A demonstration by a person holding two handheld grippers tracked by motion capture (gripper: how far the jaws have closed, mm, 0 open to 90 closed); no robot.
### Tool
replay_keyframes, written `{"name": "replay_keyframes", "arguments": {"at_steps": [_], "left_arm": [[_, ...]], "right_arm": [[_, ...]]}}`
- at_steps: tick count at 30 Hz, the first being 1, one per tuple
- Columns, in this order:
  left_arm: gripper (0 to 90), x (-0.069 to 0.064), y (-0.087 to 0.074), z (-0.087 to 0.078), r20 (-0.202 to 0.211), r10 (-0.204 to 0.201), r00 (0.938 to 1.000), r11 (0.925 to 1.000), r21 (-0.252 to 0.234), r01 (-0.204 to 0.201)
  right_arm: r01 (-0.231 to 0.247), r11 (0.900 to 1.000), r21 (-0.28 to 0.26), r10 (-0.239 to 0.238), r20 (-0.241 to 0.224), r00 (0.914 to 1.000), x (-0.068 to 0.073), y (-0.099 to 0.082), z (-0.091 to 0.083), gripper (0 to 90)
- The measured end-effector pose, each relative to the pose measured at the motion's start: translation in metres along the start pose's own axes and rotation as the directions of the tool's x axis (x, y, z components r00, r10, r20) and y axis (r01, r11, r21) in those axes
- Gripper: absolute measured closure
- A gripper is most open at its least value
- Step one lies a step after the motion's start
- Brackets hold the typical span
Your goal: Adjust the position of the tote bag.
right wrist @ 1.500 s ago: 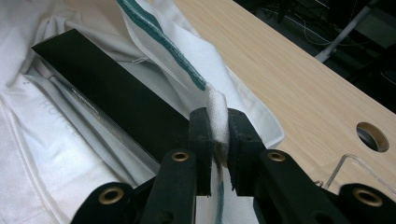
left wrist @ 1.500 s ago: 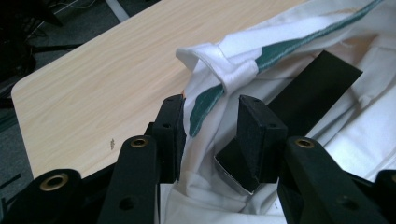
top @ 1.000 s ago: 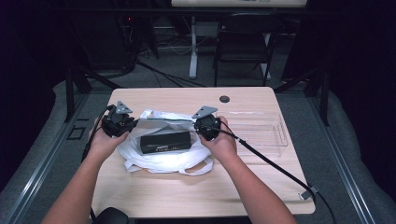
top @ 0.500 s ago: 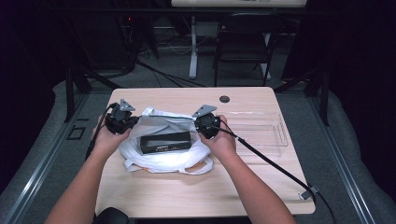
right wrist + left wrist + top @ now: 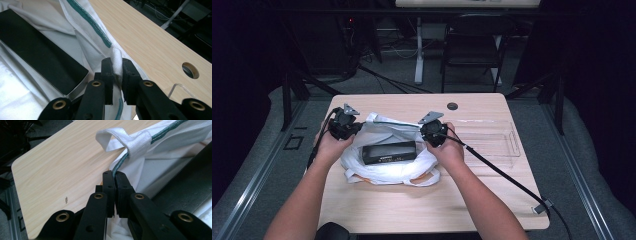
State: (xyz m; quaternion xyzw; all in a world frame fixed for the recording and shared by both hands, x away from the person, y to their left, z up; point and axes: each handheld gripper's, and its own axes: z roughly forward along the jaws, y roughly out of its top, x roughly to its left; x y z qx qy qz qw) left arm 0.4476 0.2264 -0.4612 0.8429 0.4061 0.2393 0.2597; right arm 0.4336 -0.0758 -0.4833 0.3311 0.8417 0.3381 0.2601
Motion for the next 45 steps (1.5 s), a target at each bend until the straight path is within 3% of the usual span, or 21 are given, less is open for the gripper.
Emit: {"name": "replay_keyframes", "arguments": {"at_steps": [16, 21, 45], "left_arm": [[88.3, 0.001, 0.004, 0.016, -0.005, -0.022, 0.9997, 0.9995, 0.024, 0.022], [88.3, 0.002, 0.005, 0.022, 0.000, -0.034, 0.9994, 0.9987, 0.037, 0.034], [88.4, 0.004, 0.004, 0.047, 0.006, -0.052, 0.9986, 0.9940, 0.096, 0.052]], "right_arm": [[0.007, 0.9995, 0.029, -0.007, 0.011, 0.9999, -0.004, -0.004, 0.014, 81.9], [-0.026, 0.9992, 0.032, 0.026, -0.003, 0.9997, -0.009, -0.004, 0.019, 81.9], [-0.039, 0.9948, 0.093, 0.040, -0.008, 0.9992, -0.014, -0.004, 0.032, 81.8]]}}
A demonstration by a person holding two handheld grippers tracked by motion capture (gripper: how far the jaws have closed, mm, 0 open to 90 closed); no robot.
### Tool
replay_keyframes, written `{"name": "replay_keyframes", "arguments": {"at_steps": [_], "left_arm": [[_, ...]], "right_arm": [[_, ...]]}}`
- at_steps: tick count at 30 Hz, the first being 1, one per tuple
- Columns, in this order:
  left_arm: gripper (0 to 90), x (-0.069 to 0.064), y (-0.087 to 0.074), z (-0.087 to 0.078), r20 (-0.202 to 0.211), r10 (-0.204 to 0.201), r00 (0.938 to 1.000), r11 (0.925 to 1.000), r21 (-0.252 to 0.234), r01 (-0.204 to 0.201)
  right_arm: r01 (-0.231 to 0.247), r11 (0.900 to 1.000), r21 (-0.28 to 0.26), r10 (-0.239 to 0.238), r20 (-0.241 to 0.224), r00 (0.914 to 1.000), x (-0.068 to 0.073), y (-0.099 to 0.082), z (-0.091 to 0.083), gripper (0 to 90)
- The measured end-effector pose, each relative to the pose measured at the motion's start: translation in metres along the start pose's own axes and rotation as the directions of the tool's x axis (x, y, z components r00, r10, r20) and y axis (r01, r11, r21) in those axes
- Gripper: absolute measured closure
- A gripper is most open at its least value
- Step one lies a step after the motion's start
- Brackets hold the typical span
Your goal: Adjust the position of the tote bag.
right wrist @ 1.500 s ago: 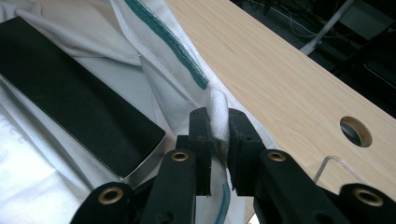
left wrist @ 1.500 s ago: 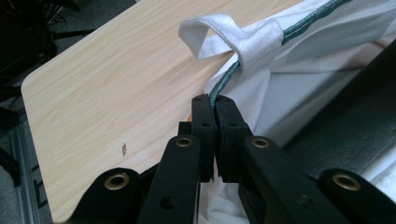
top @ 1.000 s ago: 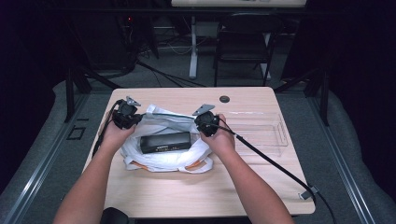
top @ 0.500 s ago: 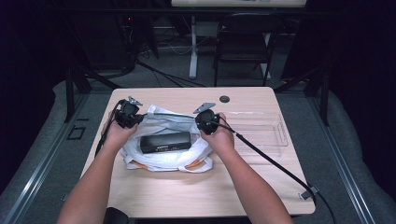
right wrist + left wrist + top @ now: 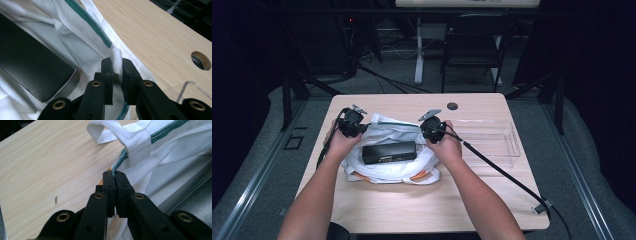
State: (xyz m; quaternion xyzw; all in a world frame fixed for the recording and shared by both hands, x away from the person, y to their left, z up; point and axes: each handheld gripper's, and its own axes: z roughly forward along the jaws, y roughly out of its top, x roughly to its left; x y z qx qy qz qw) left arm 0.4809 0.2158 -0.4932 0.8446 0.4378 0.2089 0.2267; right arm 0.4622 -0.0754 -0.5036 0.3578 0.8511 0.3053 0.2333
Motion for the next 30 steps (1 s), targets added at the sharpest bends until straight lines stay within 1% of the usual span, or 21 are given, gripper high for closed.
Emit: {"name": "replay_keyframes", "arguments": {"at_steps": [4, 7, 8, 11, 13, 16, 20, 24, 26, 30], "left_arm": [[88.4, 0.000, 0.000, 0.003, -0.001, 0.000, 1.0000, 1.0000, 0.009, 0.000], [88.4, 0.000, 0.000, 0.006, -0.001, 0.000, 1.0000, 0.9998, 0.018, 0.000], [88.4, -0.001, 0.000, 0.007, -0.002, 0.001, 1.0000, 0.9997, 0.023, -0.001], [88.4, -0.001, 0.000, 0.009, -0.004, 0.004, 1.0000, 0.9995, 0.030, -0.004], [88.4, -0.001, -0.001, 0.011, -0.008, 0.001, 1.0000, 0.9995, 0.031, 0.000], [88.4, -0.001, -0.001, 0.014, -0.004, -0.002, 1.0000, 0.9992, 0.041, 0.002], [88.4, -0.002, -0.001, 0.015, -0.010, 0.005, 0.9999, 0.9987, 0.051, -0.005], [88.4, -0.001, -0.001, 0.016, -0.004, 0.009, 0.9999, 0.9985, 0.054, -0.009], [88.4, -0.001, -0.001, 0.017, -0.005, 0.013, 0.9999, 0.9983, 0.057, -0.012], [88.4, -0.002, -0.001, 0.021, -0.003, 0.013, 0.9999, 0.9969, 0.078, -0.012]], "right_arm": [[-0.004, 1.0000, 0.000, 0.004, -0.002, 1.0000, 0.001, 0.000, 0.001, 81.8], [-0.002, 1.0000, 0.005, 0.002, 0.000, 1.0000, 0.001, 0.000, 0.003, 81.8], [0.003, 0.9999, 0.015, -0.003, 0.000, 1.0000, 0.001, 0.000, 0.004, 81.8], [-0.001, 0.9999, 0.016, 0.001, -0.001, 1.0000, 0.001, 0.000, 0.005, 81.7], [0.001, 0.9998, 0.020, -0.001, 0.001, 1.0000, 0.002, 0.001, 0.005, 81.7], [0.006, 0.9996, 0.026, -0.006, 0.001, 1.0000, 0.002, 0.001, 0.005, 81.7], [0.009, 0.9994, 0.033, -0.009, 0.004, 1.0000, 0.003, 0.002, 0.006, 81.7], [0.011, 0.9994, 0.033, -0.011, 0.002, 0.9999, 0.003, 0.002, 0.006, 81.7], [0.007, 0.9997, 0.025, -0.007, 0.004, 1.0000, 0.004, 0.002, 0.007, 81.7], [0.010, 0.9995, 0.030, -0.010, 0.004, 0.9999, 0.004, 0.002, 0.007, 81.7]]}}
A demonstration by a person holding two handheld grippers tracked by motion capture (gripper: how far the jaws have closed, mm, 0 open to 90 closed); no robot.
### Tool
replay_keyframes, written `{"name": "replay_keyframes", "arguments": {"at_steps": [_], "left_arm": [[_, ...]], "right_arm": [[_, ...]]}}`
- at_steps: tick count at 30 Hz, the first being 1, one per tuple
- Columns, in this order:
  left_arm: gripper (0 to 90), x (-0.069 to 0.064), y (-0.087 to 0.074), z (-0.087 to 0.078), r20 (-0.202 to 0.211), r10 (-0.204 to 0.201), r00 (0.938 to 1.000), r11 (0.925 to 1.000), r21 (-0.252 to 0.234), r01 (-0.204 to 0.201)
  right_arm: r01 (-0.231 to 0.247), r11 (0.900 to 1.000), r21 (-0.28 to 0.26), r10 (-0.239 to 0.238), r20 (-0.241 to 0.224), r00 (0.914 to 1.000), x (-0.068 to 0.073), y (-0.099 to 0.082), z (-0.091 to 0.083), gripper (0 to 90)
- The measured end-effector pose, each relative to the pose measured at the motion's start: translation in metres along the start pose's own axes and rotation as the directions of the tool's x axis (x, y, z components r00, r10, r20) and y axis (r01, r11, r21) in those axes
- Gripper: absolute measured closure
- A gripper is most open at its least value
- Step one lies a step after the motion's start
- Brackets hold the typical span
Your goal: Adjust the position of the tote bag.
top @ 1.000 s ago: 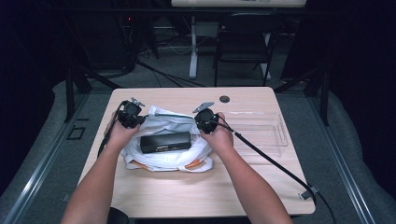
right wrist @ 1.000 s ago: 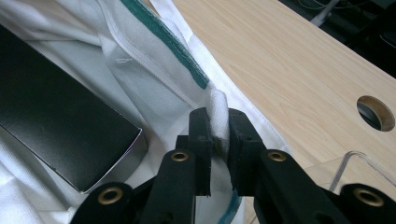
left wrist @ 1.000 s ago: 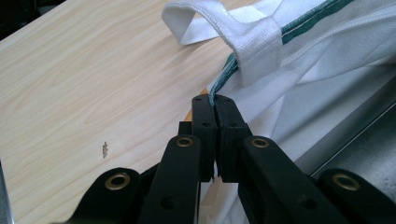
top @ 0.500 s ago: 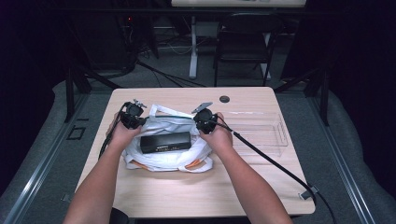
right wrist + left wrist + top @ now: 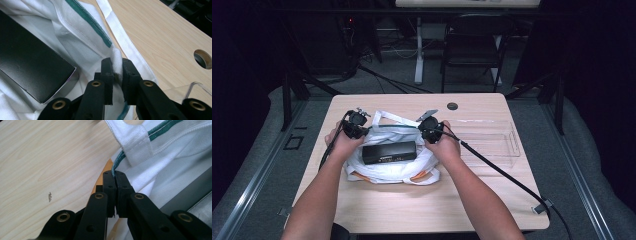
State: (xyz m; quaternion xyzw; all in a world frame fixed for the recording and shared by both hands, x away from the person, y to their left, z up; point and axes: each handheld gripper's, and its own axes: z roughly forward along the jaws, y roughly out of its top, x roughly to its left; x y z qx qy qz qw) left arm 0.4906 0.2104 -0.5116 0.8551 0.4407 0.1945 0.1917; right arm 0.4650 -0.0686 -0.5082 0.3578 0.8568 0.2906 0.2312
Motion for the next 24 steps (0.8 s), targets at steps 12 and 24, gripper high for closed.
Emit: {"name": "replay_keyframes", "arguments": {"at_steps": [12, 24], "left_arm": [[88.4, 0.000, 0.000, 0.004, 0.007, -0.002, 1.0000, 0.9999, 0.011, 0.002], [88.4, 0.000, -0.001, 0.005, 0.004, -0.003, 1.0000, 0.9999, 0.017, 0.003]], "right_arm": [[0.001, 1.0000, 0.009, -0.001, 0.000, 1.0000, 0.000, 0.000, 0.001, 81.6], [0.006, 0.9995, -0.031, -0.006, -0.016, 0.9999, 0.003, 0.003, -0.012, 77.5]]}}
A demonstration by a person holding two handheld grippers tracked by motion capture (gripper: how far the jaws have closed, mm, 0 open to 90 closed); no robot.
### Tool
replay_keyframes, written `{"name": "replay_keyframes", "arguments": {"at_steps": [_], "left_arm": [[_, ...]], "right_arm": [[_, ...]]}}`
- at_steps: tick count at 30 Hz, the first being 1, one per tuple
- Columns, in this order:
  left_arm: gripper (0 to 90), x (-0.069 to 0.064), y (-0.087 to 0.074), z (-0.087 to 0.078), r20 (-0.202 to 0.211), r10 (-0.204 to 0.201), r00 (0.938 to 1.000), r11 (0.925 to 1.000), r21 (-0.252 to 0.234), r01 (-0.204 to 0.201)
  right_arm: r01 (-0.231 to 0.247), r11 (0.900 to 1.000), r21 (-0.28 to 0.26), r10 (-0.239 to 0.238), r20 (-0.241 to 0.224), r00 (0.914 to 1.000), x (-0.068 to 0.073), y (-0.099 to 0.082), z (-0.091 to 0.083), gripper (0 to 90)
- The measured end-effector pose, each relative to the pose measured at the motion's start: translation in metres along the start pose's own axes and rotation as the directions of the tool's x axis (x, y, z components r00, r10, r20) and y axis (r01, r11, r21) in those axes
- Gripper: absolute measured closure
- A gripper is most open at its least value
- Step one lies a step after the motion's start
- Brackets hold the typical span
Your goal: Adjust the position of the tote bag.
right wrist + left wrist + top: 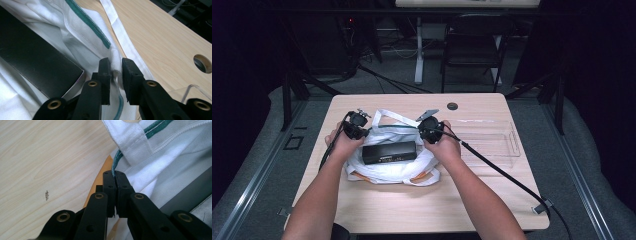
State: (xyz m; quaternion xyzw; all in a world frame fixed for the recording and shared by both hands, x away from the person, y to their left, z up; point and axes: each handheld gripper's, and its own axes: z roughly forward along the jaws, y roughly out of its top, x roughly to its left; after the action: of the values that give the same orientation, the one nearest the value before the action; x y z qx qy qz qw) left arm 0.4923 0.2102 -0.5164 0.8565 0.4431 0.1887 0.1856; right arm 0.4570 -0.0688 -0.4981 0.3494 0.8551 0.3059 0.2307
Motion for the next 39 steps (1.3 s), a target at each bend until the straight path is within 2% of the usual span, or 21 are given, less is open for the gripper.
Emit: {"name": "replay_keyframes", "arguments": {"at_steps": [7, 10, 14, 19, 22, 30, 39], "left_arm": [[88.4, 0.000, 0.000, -0.001, 0.002, 0.000, 1.0000, 1.0000, 0.002, 0.000], [88.4, 0.000, 0.000, -0.001, -0.002, 0.001, 1.0000, 1.0000, 0.000, -0.001], [88.4, -0.001, 0.000, -0.001, -0.004, 0.002, 1.0000, 1.0000, 0.001, -0.002], [88.4, -0.001, 0.000, -0.002, -0.003, 0.003, 1.0000, 1.0000, -0.001, -0.003], [88.4, -0.001, 0.000, -0.001, -0.001, 0.003, 1.0000, 1.0000, -0.002, -0.003], [88.3, -0.002, 0.000, -0.001, 0.000, 0.009, 1.0000, 0.9999, -0.005, -0.009], [88.1, -0.001, 0.000, -0.001, 0.003, 0.016, 0.9999, 0.9999, -0.006, -0.016]], "right_arm": [[0.021, 0.9994, -0.029, -0.020, 0.011, 0.9997, 0.002, 0.001, -0.015, 73.2], [0.032, 0.9986, -0.043, -0.031, 0.011, 0.9994, 0.004, 0.001, -0.021, 73.3], [0.062, 0.9975, -0.035, -0.061, 0.025, 0.9978, 0.006, -0.001, -0.024, 77.1], [0.066, 0.9978, -0.003, -0.066, 0.029, 0.9974, 0.004, -0.004, -0.020, 86.4], [0.047, 0.9989, 0.008, -0.047, 0.030, 0.9985, -0.002, -0.006, -0.016, 88.9], [0.036, 0.9987, 0.037, -0.038, 0.042, 0.9984, -0.006, -0.008, -0.008, 89.2], [0.020, 0.9979, 0.061, -0.022, 0.035, 0.9992, -0.009, -0.009, -0.001, 89.0]]}}
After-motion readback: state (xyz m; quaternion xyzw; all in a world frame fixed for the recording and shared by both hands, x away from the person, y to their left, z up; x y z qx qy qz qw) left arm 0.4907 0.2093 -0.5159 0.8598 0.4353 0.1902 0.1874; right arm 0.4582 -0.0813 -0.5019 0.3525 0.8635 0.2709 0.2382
